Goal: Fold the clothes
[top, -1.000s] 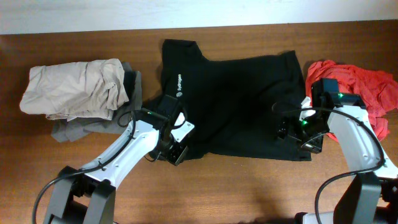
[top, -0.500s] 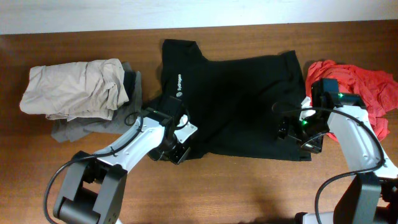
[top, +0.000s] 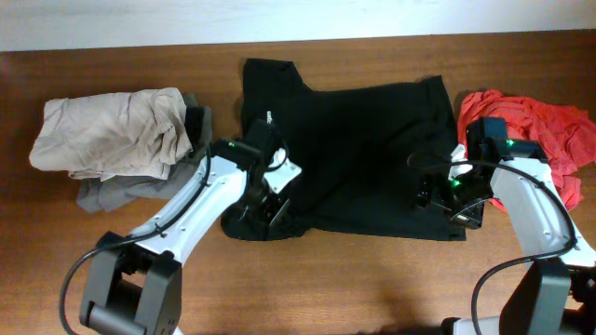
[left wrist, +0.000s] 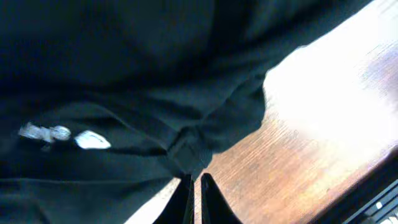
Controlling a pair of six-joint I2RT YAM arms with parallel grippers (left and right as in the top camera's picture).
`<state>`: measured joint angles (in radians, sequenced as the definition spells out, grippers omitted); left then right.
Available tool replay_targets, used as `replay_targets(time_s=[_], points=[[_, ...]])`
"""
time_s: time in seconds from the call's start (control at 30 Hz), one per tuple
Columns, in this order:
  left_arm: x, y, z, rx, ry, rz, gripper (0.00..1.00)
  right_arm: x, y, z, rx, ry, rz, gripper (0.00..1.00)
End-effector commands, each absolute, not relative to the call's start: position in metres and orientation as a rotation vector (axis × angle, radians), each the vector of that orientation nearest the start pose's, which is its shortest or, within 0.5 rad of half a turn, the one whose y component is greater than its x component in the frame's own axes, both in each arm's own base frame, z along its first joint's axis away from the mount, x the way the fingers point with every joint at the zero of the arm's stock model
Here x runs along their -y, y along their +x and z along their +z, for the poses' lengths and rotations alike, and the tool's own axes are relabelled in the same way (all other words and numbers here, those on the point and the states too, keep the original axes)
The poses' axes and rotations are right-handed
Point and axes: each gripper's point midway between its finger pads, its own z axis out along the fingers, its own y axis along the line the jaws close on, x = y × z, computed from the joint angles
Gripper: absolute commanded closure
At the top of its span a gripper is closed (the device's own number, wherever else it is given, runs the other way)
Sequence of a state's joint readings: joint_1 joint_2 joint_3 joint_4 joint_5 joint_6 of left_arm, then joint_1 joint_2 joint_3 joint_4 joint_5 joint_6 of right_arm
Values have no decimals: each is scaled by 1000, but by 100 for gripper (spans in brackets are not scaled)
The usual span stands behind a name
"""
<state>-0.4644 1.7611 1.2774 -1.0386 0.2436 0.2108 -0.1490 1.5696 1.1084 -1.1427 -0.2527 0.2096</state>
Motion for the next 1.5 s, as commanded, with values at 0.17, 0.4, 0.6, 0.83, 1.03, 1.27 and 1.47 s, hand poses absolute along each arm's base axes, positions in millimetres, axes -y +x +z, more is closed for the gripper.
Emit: replay_targets(time_s=[0.17, 0.4, 0.6, 0.83, 1.03, 1.27, 1.47], points=[[180, 264, 71, -2956, 1078, -383, 54, -5, 262, 86, -3088, 563, 394, 18], [173, 242, 41, -3013, 1076, -404, 48, -5, 263, 86, -3084, 562, 394, 18], [177, 236, 29, -3002, 1072, -471, 53, -5, 265, 86, -3075, 558, 393, 18], [181, 236, 24, -2997, 1089, -470, 57, -5, 265, 86, -3074, 559, 394, 18], [188, 227, 10, -3022, 1158, -450, 72, -5, 265, 86, -3075, 558, 394, 18], [188, 236, 17, -3011, 1154, -408, 97, -5, 265, 86, -3074, 558, 393, 18], [180, 255, 51, -3020, 1165, -244, 98, -5, 265, 86, -3074, 558, 393, 18]])
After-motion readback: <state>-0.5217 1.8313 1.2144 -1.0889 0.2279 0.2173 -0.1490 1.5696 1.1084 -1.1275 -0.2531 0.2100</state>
